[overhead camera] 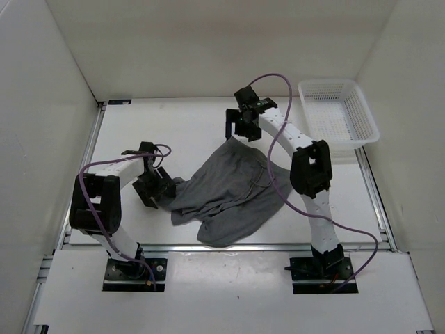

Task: Fold and stack the shorts
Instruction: Flatten the shorts out

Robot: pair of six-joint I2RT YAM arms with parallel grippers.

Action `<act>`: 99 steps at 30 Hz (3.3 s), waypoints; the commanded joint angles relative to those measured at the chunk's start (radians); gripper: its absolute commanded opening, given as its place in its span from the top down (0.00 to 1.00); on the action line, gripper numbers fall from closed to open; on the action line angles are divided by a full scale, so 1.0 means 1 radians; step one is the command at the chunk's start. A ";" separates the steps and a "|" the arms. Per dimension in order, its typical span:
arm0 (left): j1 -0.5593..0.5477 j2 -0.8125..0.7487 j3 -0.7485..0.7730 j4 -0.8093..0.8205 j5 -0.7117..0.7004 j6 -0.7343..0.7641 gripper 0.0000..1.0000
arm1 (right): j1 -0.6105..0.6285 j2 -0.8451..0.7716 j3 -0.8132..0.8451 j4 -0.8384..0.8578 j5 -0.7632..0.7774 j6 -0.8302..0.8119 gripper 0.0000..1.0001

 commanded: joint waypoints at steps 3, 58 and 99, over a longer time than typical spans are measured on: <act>-0.002 -0.014 -0.002 0.036 0.054 0.004 0.29 | 0.026 0.183 0.199 -0.081 0.000 0.156 0.07; 0.084 -0.275 0.049 -0.110 0.089 0.047 0.21 | -0.034 -1.091 -1.252 0.198 0.039 0.368 0.76; 0.172 -0.138 0.223 -0.073 0.161 0.086 0.90 | -0.229 -0.806 -0.999 0.266 -0.005 0.289 1.00</act>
